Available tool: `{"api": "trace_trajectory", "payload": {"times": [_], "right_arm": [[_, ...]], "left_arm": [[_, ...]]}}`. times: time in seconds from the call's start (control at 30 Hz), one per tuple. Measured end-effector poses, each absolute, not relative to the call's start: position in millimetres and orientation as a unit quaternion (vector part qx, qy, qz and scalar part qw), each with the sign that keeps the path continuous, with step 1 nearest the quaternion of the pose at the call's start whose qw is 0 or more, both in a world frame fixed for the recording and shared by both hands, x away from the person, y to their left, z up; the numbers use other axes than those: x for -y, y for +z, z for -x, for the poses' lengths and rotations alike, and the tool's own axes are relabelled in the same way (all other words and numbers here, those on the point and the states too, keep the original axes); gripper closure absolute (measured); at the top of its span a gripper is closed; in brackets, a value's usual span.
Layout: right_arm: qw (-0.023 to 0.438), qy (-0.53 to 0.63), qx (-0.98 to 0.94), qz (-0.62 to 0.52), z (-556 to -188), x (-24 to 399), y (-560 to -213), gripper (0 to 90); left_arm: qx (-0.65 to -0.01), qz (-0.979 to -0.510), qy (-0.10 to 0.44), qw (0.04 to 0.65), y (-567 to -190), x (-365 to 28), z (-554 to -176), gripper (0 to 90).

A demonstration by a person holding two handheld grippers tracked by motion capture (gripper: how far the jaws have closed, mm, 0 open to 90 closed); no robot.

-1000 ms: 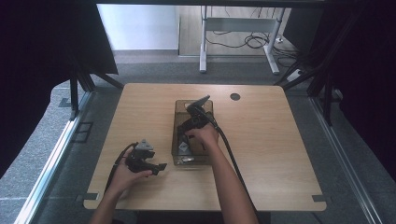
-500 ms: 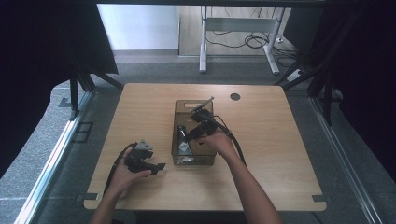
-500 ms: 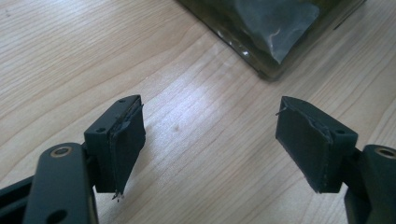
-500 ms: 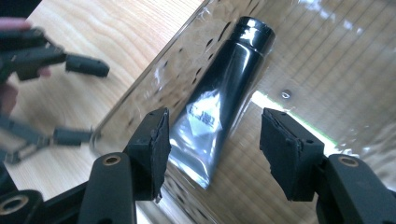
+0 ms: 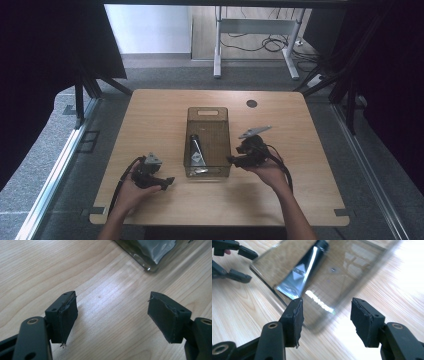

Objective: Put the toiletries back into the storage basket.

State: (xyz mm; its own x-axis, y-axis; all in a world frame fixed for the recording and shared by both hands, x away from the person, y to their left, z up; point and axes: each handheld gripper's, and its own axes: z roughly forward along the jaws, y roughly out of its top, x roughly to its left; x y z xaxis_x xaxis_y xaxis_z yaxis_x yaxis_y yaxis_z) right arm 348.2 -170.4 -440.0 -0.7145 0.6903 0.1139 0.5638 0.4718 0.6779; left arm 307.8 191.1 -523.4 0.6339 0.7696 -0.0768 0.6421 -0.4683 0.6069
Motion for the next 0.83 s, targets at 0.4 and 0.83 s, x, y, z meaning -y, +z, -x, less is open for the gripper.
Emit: {"api": "trace_trajectory", "payload": {"times": [0.4,0.83], "right_arm": [[0.111,0.393,-0.803,-0.434,-319.2,264.2,-488.1,44.5],[0.133,0.393,-0.789,-0.453,-314.3,285.7,-501.5,40.8]], "left_arm": [[-0.430,-0.846,0.112,0.295,-525.2,-196.8,-308.2,24.3],[-0.419,-0.852,0.108,0.296,-525.5,-192.4,-308.2,24.3]]}}
